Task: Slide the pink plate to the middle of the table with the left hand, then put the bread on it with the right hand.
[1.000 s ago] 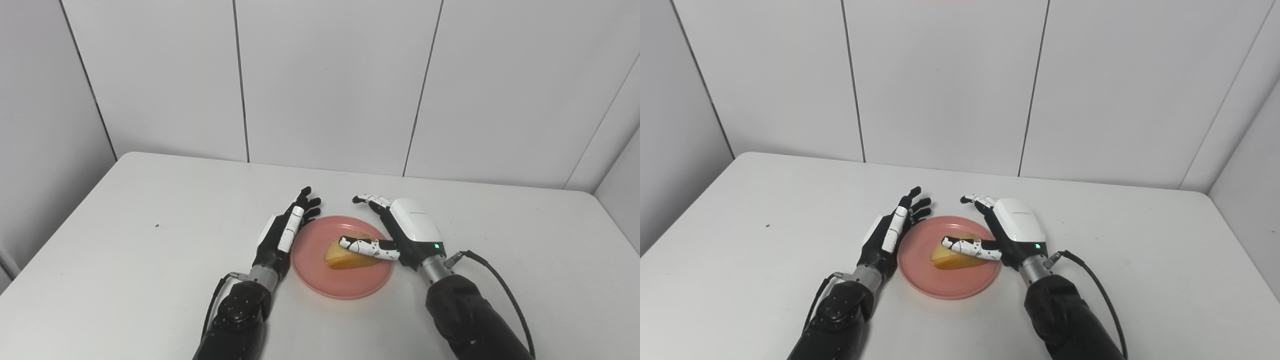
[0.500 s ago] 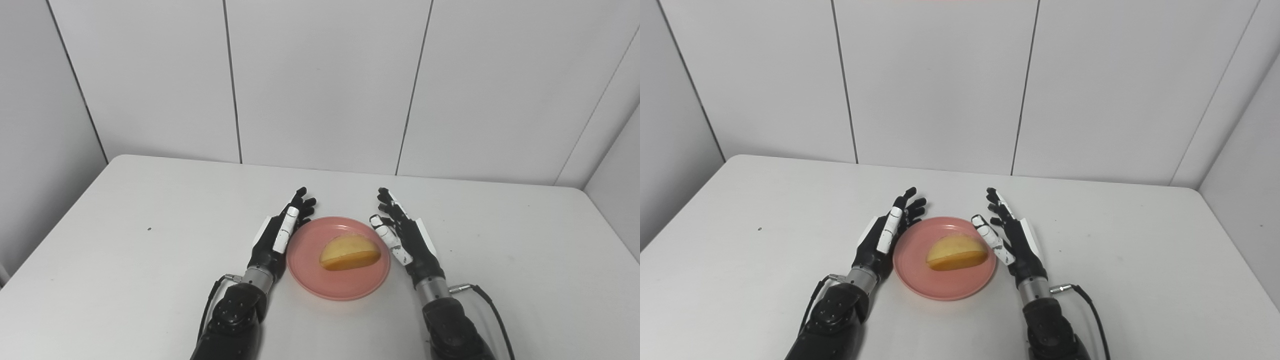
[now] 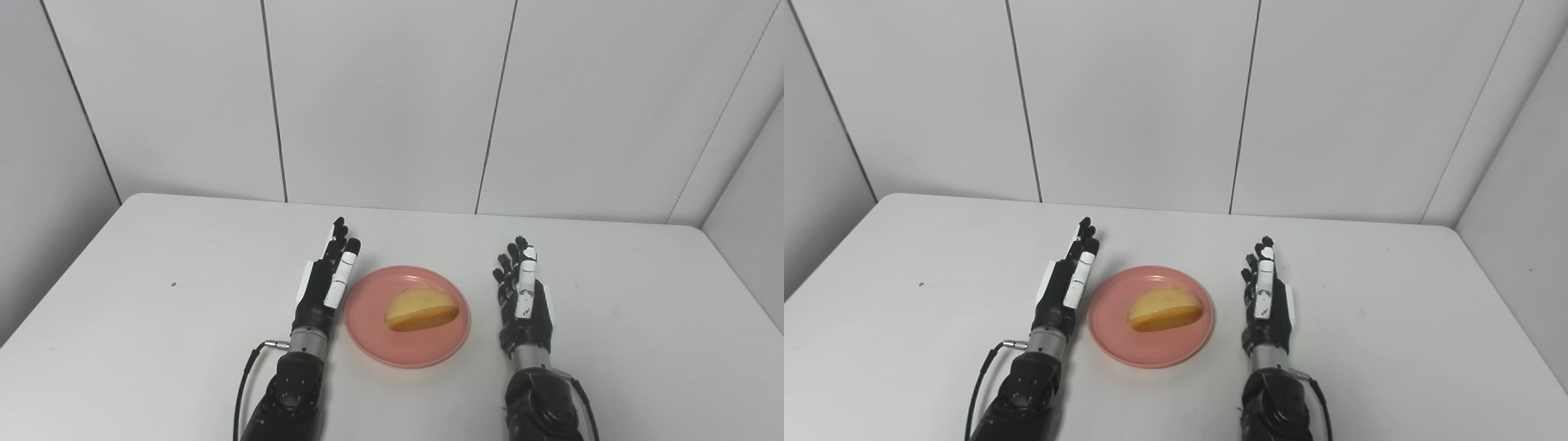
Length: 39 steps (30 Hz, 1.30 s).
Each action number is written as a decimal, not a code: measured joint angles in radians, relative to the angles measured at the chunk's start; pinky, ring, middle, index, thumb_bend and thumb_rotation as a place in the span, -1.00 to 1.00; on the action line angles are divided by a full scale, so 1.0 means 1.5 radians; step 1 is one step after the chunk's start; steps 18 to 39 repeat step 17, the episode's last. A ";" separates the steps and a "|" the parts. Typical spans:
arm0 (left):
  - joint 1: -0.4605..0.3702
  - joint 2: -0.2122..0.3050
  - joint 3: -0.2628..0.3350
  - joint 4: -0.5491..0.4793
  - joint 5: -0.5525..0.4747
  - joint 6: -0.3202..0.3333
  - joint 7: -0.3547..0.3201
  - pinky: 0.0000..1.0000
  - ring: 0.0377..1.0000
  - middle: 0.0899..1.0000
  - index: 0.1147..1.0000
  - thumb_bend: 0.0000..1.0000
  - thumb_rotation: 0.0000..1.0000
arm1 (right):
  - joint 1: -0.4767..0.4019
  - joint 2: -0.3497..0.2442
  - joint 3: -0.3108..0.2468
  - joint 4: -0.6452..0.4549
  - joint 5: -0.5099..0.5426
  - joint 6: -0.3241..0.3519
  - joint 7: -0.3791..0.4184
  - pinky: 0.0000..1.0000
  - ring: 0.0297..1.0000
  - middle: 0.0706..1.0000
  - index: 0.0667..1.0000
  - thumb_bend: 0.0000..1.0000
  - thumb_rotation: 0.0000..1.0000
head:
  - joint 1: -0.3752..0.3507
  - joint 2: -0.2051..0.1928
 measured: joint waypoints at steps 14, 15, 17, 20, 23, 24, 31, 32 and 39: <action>0.006 -0.021 0.006 -0.008 -0.001 -0.001 0.019 1.00 1.00 1.00 1.00 0.56 1.00 | 0.010 -0.024 0.062 -0.025 -0.109 0.057 -0.012 1.00 1.00 1.00 0.95 0.64 1.00 | 0.003 0.004; 0.007 -0.023 0.008 -0.009 -0.003 0.000 0.019 1.00 1.00 1.00 1.00 0.56 1.00 | 0.011 -0.028 0.069 -0.026 -0.120 0.057 -0.012 1.00 1.00 1.00 0.95 0.66 1.00 | 0.003 0.004; 0.008 -0.025 0.010 -0.011 -0.009 0.001 0.019 1.00 1.00 1.00 1.00 0.58 1.00 | 0.012 -0.036 0.083 -0.027 -0.143 0.057 -0.013 1.00 1.00 1.00 0.95 0.69 1.00 | 0.004 0.005; 0.008 -0.025 0.010 -0.011 -0.009 0.001 0.019 1.00 1.00 1.00 1.00 0.58 1.00 | 0.012 -0.036 0.083 -0.027 -0.143 0.057 -0.013 1.00 1.00 1.00 0.95 0.69 1.00 | 0.004 0.005; 0.008 -0.025 0.010 -0.011 -0.009 0.001 0.019 1.00 1.00 1.00 1.00 0.58 1.00 | 0.012 -0.036 0.083 -0.027 -0.143 0.057 -0.013 1.00 1.00 1.00 0.95 0.69 1.00 | 0.004 0.005; 0.008 -0.025 0.010 -0.011 -0.009 0.001 0.019 1.00 1.00 1.00 1.00 0.58 1.00 | 0.012 -0.036 0.083 -0.027 -0.143 0.057 -0.013 1.00 1.00 1.00 0.95 0.69 1.00 | 0.004 0.005; 0.008 -0.025 0.010 -0.011 -0.009 0.001 0.019 1.00 1.00 1.00 1.00 0.58 1.00 | 0.012 -0.036 0.083 -0.027 -0.143 0.057 -0.013 1.00 1.00 1.00 0.95 0.69 1.00 | 0.004 0.005; 0.008 -0.025 0.010 -0.011 -0.009 0.001 0.019 1.00 1.00 1.00 1.00 0.58 1.00 | 0.012 -0.036 0.083 -0.027 -0.143 0.057 -0.013 1.00 1.00 1.00 0.95 0.69 1.00 | 0.004 0.005; 0.008 -0.025 0.010 -0.011 -0.009 0.001 0.019 1.00 1.00 1.00 1.00 0.58 1.00 | 0.012 -0.036 0.083 -0.027 -0.143 0.057 -0.013 1.00 1.00 1.00 0.95 0.69 1.00 | 0.004 0.005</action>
